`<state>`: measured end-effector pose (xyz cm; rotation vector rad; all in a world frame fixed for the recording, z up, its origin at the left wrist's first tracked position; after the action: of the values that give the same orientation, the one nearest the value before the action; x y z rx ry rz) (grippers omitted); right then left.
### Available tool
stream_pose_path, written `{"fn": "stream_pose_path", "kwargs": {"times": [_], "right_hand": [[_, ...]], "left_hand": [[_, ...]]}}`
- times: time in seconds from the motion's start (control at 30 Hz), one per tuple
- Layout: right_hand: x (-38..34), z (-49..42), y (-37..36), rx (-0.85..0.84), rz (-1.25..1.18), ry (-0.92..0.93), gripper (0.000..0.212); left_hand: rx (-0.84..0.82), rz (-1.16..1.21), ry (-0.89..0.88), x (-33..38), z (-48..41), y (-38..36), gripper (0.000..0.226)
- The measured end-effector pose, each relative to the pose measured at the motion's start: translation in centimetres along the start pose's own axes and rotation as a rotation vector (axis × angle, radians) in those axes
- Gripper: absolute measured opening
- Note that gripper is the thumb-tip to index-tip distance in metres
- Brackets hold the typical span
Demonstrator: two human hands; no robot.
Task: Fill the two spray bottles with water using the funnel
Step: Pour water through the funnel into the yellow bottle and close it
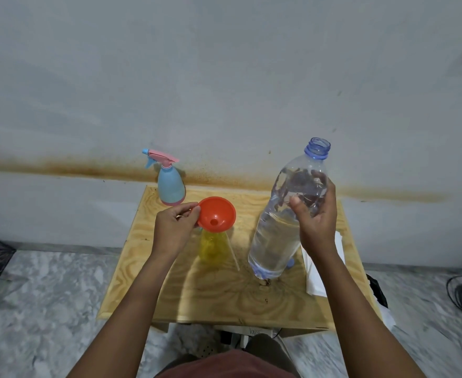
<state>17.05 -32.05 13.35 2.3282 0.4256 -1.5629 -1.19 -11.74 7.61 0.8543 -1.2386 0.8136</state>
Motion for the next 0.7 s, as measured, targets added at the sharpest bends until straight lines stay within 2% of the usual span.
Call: {"fn": "stream_pose_path", "kwargs": {"times": [0.1, 0.23, 0.37, 0.5, 0.63, 0.7], "right_hand": [[-1.0, 0.0, 0.2, -0.059, 0.022, -0.017, 0.063], [-1.3, -0.3, 0.0, -0.304, 0.115, -0.052, 0.071], [-0.5, 0.0, -0.2, -0.508, 0.147, -0.139, 0.068], [-0.2, 0.7, -0.6, -0.618, 0.107, -0.218, 0.064], [0.7, 1.0, -1.2, -0.708, 0.175, -0.267, 0.070], [1.1, 1.1, -1.5, -0.747, 0.198, -0.299, 0.067]], "left_hand": [[0.000, 0.005, -0.003, 0.1, 0.1, 0.0, 0.018], [0.010, 0.013, -0.002, 0.0, 0.1, 0.0, 0.017], [0.020, 0.020, 0.003, -0.2, 0.3, -0.1, 0.016], [0.017, 0.026, 0.008, -0.3, 0.4, 0.0, 0.012], [0.011, 0.023, 0.009, -0.2, 0.3, -0.2, 0.013], [0.005, 0.019, 0.007, -0.1, 0.4, -0.3, 0.014]]}}
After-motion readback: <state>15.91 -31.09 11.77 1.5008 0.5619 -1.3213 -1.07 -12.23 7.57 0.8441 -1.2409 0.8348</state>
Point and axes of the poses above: each hand's wrist, its own z-axis away from the middle knuckle, its own y-axis out of the back of the hand, x = y × z, the point moved 3 cm from there along -z, towards the middle knuckle, and after that the axes turned 2 degrees about x, right-handed, at the moved point
